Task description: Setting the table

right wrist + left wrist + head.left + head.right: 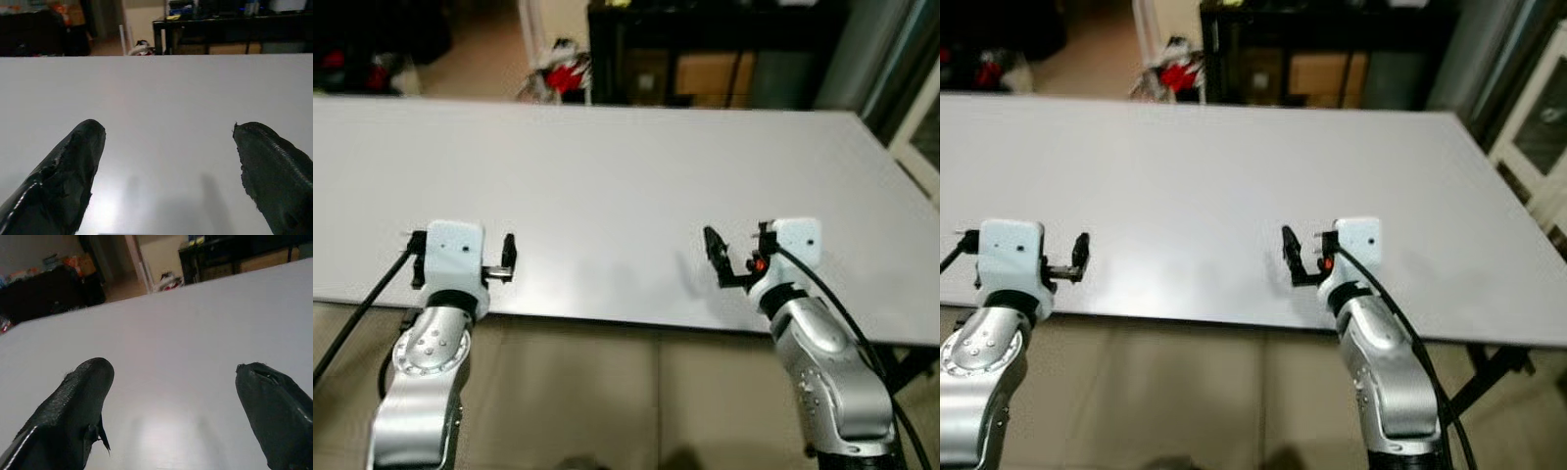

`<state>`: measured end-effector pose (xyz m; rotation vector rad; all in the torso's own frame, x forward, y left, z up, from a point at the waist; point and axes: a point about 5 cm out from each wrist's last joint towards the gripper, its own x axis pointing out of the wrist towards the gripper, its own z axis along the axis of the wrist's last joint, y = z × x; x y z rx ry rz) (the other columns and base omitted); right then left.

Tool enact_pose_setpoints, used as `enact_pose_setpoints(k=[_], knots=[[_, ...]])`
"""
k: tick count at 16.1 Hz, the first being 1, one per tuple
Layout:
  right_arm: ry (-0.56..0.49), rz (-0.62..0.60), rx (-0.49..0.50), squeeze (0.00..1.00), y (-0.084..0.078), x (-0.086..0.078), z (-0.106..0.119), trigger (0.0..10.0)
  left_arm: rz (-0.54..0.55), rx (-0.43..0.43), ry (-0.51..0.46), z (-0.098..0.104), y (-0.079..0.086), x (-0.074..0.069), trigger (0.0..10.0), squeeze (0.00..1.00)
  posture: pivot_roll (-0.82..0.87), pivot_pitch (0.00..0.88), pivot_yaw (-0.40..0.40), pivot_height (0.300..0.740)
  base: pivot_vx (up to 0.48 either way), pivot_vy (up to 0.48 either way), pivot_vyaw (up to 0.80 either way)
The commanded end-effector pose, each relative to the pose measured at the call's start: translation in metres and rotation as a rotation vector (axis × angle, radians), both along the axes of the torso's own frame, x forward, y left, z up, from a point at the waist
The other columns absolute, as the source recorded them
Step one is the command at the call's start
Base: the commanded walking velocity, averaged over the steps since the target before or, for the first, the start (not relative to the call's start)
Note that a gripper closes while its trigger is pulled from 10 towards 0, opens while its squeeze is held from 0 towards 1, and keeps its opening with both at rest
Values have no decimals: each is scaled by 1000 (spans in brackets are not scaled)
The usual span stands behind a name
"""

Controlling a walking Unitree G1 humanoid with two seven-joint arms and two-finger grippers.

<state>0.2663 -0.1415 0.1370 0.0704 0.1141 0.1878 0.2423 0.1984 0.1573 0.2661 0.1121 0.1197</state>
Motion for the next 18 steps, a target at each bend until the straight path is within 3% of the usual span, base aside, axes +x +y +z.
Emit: enact_pose_setpoints(k=[1,18], knots=[[-11,17,10,0,6,2,3,10000,18,21,5,2,6,-1,10000,0,107,0,41,740,0,334,800],[-14,35,13,0,10,15,0,10000,4,42,0,6,3,6,10000,0,125,0,30,740,0,327,800]])
